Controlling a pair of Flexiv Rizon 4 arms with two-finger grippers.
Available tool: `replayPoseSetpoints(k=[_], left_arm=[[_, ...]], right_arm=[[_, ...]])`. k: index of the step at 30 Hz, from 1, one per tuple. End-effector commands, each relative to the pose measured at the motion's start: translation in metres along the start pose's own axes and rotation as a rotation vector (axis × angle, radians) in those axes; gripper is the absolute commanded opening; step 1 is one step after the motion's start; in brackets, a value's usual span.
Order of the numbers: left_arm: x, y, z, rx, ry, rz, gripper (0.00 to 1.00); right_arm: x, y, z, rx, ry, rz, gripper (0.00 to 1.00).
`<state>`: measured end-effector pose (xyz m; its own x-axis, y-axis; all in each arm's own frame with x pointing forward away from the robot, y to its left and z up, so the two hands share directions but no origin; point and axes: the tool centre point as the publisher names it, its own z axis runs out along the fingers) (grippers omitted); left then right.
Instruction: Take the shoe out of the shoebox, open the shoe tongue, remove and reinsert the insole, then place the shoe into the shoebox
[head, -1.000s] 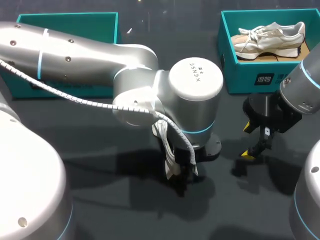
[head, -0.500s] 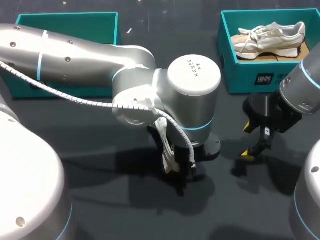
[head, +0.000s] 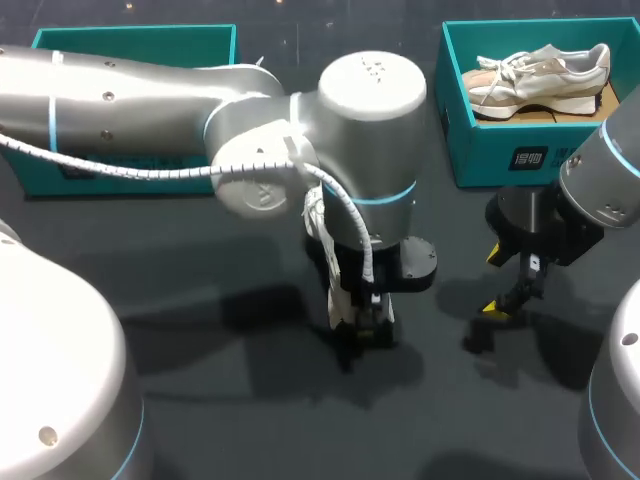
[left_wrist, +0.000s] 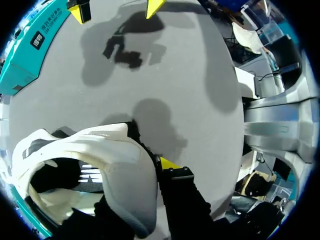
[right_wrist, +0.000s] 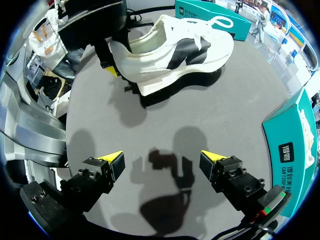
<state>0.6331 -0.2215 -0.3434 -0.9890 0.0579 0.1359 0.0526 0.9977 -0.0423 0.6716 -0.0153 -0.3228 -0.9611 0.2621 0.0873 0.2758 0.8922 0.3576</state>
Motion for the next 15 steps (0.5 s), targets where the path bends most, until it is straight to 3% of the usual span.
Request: replayPoseSetpoints(k=[1,6,15], left_arm=[[-0.012,0.021,-0.042,0.022,0.064,0.054,0.0],[-0.019,0.032,-0.08,0.104,0.159,0.191,0.0],[-0.036,0.046,-0.124,0.051,0.081,0.209,0.0]], right_arm=[[0.002,-0.001,0.0,0.001,-0.004,0.0,1.0],[0.002,-0.001,0.0,0.001,-0.004,0.0,1.0],[0.002,-0.001,0.0,0.001,-0.004,0.0,1.0]])
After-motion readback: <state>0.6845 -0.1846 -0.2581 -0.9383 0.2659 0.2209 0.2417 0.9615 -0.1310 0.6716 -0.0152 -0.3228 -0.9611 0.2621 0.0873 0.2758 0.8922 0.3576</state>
